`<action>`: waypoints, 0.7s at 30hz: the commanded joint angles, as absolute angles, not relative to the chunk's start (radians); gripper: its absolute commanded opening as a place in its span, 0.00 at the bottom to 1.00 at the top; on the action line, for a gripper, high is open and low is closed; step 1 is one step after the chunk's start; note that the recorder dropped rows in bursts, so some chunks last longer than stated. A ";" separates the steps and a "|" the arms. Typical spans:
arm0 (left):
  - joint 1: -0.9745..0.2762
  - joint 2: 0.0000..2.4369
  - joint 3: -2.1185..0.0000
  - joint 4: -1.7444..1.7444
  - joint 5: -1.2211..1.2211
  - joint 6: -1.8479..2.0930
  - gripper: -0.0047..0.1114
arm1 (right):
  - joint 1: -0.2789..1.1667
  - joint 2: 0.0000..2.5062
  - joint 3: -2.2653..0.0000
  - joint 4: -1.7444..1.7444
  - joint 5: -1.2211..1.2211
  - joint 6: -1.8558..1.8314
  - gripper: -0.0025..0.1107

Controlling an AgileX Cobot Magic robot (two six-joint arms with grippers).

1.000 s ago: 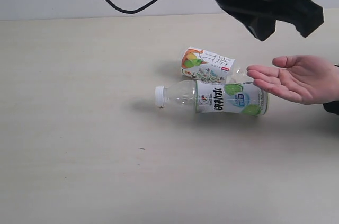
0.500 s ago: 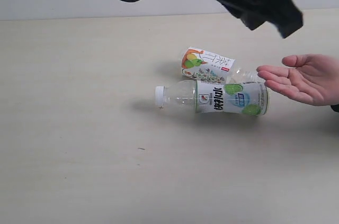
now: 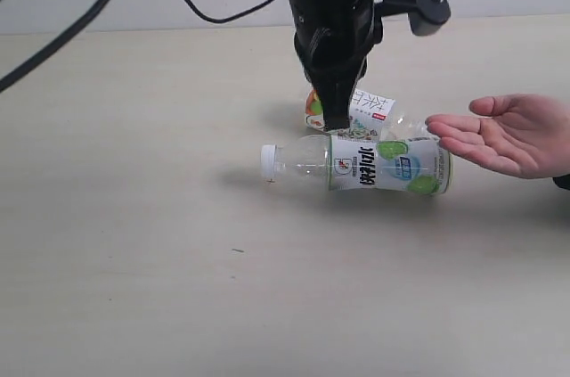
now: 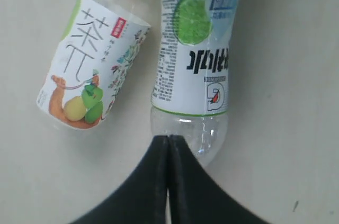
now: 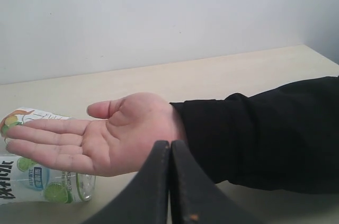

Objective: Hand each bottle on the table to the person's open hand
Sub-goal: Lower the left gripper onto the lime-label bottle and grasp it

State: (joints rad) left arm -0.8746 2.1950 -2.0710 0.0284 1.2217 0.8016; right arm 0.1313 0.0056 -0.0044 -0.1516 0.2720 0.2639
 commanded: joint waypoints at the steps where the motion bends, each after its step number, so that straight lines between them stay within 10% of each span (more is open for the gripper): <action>1: -0.857 2.237 -2.070 0.020 1.221 0.935 0.04 | 0.133 0.000 0.000 -0.156 0.264 0.264 0.02; 8: -0.848 2.261 -2.070 0.041 1.221 0.923 0.20 | 0.133 0.000 0.000 -0.156 0.264 0.264 0.02; 15: -0.848 2.267 -2.070 0.039 1.221 0.877 0.93 | 0.133 0.000 0.000 -0.156 0.264 0.264 0.02; 21: -0.848 2.308 -2.070 0.035 1.221 0.848 0.94 | 0.133 0.000 0.000 -0.156 0.264 0.264 0.02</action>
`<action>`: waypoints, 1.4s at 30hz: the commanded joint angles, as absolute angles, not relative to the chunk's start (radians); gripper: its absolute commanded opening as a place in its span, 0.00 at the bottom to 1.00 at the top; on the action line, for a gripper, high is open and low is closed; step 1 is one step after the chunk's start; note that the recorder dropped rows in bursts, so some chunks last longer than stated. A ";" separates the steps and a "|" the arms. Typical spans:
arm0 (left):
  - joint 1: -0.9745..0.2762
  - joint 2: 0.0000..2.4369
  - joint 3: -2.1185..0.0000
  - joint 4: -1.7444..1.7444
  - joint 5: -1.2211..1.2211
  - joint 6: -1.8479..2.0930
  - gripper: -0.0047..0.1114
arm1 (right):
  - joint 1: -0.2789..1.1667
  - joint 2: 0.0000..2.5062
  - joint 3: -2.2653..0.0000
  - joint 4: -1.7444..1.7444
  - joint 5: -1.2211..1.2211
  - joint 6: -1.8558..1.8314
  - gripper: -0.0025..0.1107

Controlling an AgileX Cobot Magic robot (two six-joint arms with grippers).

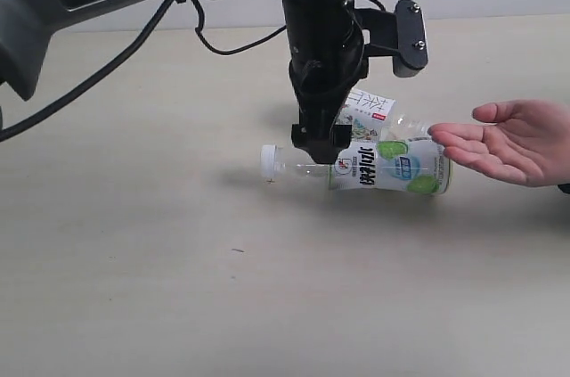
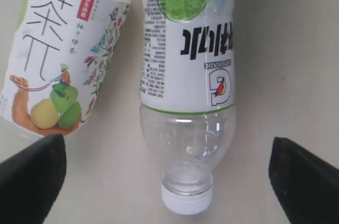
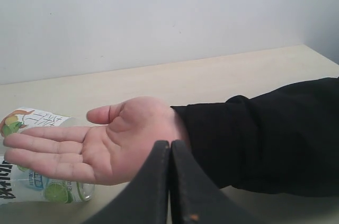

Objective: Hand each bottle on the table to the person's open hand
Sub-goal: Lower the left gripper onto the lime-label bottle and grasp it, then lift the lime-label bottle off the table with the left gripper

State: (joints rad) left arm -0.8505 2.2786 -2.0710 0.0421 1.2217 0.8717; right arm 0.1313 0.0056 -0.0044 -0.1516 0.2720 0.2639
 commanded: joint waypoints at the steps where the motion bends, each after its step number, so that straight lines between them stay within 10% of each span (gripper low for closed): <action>1: -0.848 2.313 -2.070 0.035 1.221 0.841 0.94 | 0.133 0.000 0.000 -0.156 0.264 0.264 0.02; 42: -0.848 2.450 -2.070 -0.013 1.110 0.828 0.93 | 0.133 0.000 0.000 -0.156 0.264 0.264 0.02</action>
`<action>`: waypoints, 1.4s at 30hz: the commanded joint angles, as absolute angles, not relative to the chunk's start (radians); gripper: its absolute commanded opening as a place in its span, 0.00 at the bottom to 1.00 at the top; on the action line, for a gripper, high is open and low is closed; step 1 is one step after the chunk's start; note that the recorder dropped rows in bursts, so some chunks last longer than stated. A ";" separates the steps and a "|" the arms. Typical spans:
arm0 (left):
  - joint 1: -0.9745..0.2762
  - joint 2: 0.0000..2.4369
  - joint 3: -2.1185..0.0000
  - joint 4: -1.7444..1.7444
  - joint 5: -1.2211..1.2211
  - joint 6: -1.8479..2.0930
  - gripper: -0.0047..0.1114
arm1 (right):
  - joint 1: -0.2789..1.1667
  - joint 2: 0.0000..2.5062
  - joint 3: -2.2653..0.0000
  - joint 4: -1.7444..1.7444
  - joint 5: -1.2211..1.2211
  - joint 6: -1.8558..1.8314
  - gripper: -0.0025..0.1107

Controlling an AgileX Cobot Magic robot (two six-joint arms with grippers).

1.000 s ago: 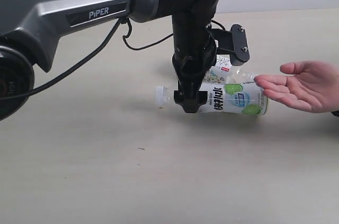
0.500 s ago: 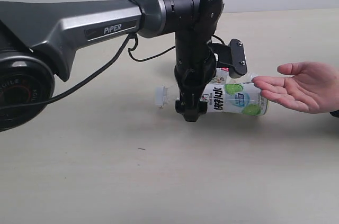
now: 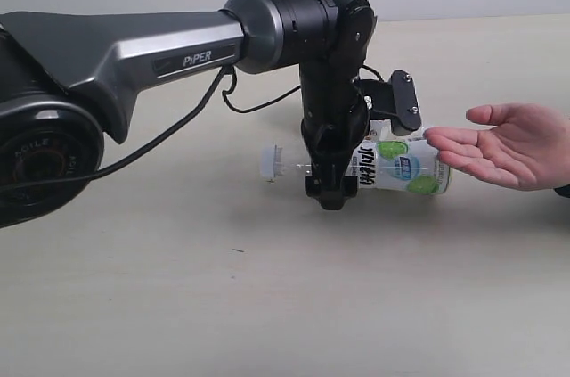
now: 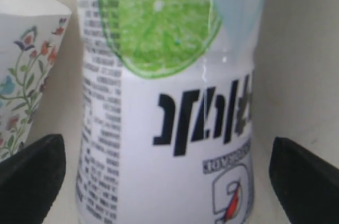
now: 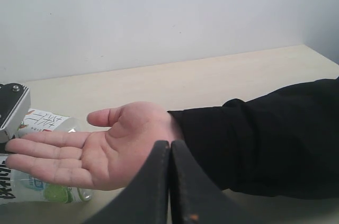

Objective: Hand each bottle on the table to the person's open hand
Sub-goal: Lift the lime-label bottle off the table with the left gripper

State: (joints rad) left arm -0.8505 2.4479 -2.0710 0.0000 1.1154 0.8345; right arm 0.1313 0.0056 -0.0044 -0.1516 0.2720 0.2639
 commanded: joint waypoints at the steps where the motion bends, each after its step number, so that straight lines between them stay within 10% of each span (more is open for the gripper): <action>1: -0.848 2.450 -2.070 -0.013 1.110 0.828 0.93 | 0.133 0.000 0.000 -0.156 0.264 0.264 0.02; 16: -0.848 2.450 -2.070 -0.013 1.172 0.828 0.92 | 0.133 0.000 0.000 -0.156 0.264 0.264 0.02; 28: -0.848 2.450 -2.070 -0.013 1.205 0.830 0.04 | 0.133 0.000 0.000 -0.156 0.264 0.264 0.02; 42: -0.848 2.408 -2.070 0.055 1.221 0.693 0.04 | 0.133 0.000 0.000 -0.156 0.264 0.264 0.02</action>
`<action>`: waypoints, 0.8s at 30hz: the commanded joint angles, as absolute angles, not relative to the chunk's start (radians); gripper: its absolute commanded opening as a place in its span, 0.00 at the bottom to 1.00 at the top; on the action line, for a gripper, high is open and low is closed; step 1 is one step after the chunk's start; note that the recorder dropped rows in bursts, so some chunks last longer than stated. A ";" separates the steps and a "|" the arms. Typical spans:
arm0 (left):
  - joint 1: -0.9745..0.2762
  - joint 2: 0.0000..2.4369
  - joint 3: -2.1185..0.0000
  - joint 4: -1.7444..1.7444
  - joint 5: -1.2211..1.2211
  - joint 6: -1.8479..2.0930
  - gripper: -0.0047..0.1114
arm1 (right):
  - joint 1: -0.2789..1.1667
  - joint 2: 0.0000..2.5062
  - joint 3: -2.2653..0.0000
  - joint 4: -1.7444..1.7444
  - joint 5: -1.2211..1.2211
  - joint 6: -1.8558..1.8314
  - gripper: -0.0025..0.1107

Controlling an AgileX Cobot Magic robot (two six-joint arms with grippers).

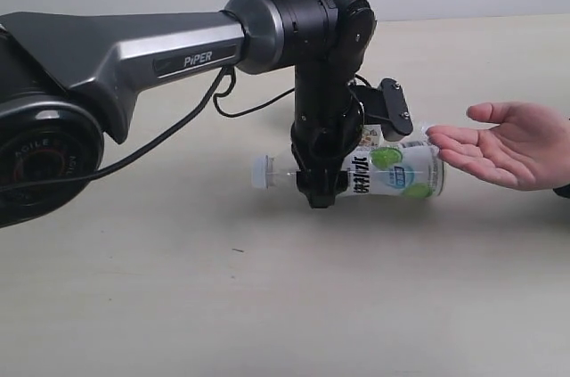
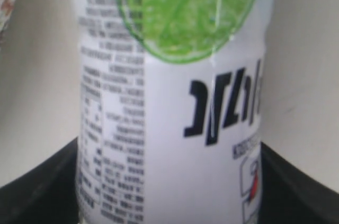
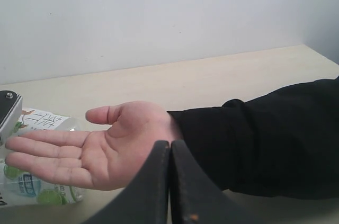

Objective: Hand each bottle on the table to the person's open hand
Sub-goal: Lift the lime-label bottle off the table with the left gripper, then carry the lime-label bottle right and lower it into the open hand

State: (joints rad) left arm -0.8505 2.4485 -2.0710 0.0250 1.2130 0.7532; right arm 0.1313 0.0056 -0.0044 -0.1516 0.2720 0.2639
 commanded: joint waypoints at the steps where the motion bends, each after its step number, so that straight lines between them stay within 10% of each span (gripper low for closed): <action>1: -0.848 2.395 -2.070 0.055 1.221 0.675 0.04 | 0.133 0.000 0.000 -0.156 0.264 0.264 0.02; 24: -0.889 2.249 -2.070 0.192 1.221 0.242 0.04 | 0.133 0.000 0.000 -0.156 0.264 0.264 0.02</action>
